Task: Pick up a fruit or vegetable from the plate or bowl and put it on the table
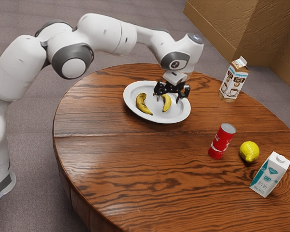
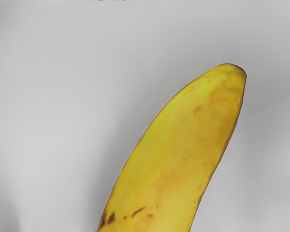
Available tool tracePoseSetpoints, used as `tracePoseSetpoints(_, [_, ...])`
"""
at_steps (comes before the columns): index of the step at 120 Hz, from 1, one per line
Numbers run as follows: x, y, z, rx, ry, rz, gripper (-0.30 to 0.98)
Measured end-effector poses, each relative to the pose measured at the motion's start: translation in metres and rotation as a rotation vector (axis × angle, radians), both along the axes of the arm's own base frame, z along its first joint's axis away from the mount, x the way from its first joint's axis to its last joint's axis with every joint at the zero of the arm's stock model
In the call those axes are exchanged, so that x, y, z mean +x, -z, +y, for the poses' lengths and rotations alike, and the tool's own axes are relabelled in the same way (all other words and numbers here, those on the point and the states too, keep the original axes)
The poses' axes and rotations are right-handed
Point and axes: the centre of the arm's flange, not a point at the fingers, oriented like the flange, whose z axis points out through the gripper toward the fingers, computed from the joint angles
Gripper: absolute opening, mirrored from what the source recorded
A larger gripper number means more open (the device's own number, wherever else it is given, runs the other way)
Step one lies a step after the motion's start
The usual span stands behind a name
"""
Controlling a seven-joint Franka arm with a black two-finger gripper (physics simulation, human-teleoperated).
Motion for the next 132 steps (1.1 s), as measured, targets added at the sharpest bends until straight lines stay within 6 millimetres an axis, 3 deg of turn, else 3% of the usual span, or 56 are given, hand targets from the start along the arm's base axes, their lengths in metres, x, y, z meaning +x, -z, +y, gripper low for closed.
tracePoseSetpoints(29, [0.001, 0.000, 0.001, -0.001, 0.020, -0.009, 0.69])
tracePoseSetpoints(50, [0.003, -0.001, 0.003, -0.011, 0.021, -0.026, 0.58])
tracePoseSetpoints(74, [0.001, -0.002, 0.012, -0.052, -0.005, -0.044, 0.36])
tracePoseSetpoints(114, [0.002, 0.000, 0.013, -0.105, -0.041, -0.062, 0.34])
tracePoseSetpoints(132, [0.000, -0.004, 0.019, -0.111, -0.067, -0.068, 0.22])
